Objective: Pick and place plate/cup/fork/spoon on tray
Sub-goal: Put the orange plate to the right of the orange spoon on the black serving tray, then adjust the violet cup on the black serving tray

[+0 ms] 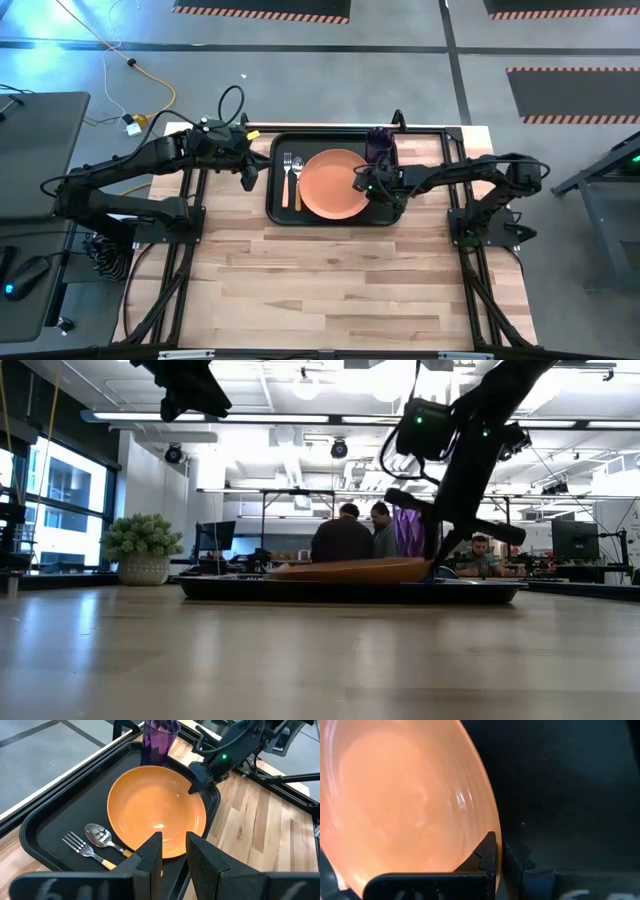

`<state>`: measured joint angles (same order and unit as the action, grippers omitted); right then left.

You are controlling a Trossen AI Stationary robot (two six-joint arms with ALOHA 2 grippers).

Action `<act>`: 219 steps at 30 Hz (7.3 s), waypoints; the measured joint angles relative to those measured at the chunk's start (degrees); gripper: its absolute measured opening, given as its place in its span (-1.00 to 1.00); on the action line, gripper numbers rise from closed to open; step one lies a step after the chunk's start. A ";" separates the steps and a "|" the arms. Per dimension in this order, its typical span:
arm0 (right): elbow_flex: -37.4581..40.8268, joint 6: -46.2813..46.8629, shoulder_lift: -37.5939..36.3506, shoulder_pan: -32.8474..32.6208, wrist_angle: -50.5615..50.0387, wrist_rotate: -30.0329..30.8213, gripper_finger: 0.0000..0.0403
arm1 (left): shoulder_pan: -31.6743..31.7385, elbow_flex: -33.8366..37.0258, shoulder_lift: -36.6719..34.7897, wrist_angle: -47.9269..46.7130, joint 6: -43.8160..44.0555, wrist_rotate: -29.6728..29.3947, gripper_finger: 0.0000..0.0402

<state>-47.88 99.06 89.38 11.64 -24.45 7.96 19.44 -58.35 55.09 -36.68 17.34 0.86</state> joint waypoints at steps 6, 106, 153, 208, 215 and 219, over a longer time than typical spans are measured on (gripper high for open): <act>0.00 -0.39 0.66 0.59 0.65 0.19 -1.00 | 0.00 0.00 0.00 -0.32 0.16 0.00 -0.62; -38.52 -84.23 -13.53 25.77 -26.27 -8.50 -0.43 | 5.47 0.00 0.02 5.28 0.50 -7.54 -0.62; -49.57 -90.13 13.17 21.68 -46.22 -7.14 -0.43 | 8.41 0.00 0.02 5.24 2.03 -8.13 -0.62; -46.42 -93.50 15.33 22.99 -42.27 -4.37 -0.92 | 8.37 0.02 0.04 4.74 1.99 -8.11 -0.62; -46.42 -93.54 15.33 23.19 -42.60 -4.28 -0.92 | 8.37 0.02 0.03 4.76 1.99 -8.11 -0.62; -46.42 -93.56 15.33 23.25 -42.56 -3.91 -0.92 | 8.37 0.02 0.04 4.76 1.99 -8.11 -0.62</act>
<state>-94.30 5.50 104.71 34.89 -67.00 4.05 27.81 -58.33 55.13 -31.92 19.33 -7.25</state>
